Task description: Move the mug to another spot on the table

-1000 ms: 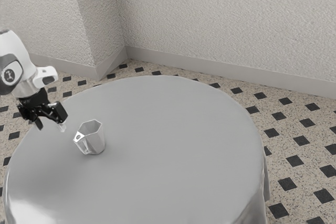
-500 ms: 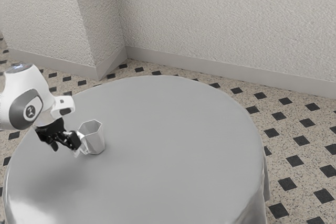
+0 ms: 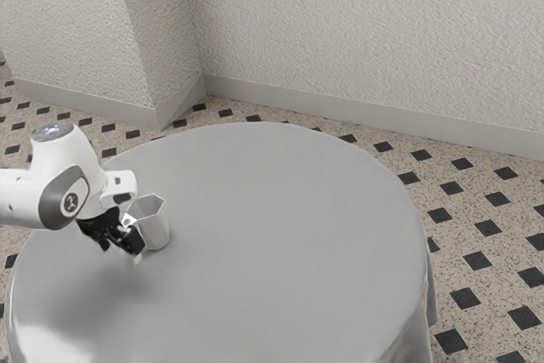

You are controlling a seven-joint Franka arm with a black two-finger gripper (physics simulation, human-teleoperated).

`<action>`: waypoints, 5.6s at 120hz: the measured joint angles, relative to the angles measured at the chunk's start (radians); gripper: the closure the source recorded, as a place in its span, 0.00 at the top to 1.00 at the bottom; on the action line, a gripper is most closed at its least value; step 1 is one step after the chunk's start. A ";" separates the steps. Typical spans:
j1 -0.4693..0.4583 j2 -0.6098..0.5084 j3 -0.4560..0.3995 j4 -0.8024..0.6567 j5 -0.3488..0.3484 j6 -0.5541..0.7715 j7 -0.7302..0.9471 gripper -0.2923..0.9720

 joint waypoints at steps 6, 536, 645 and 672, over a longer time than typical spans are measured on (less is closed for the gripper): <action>0.001 0.008 0.000 0.000 0.000 0.023 0.003 0.72; -0.287 0.366 -0.105 0.167 -0.459 0.679 -0.001 0.34; -0.115 0.028 -0.105 0.462 -0.286 -0.039 -0.008 0.74; 0.118 0.150 -0.107 0.904 -0.124 -0.546 -0.029 0.75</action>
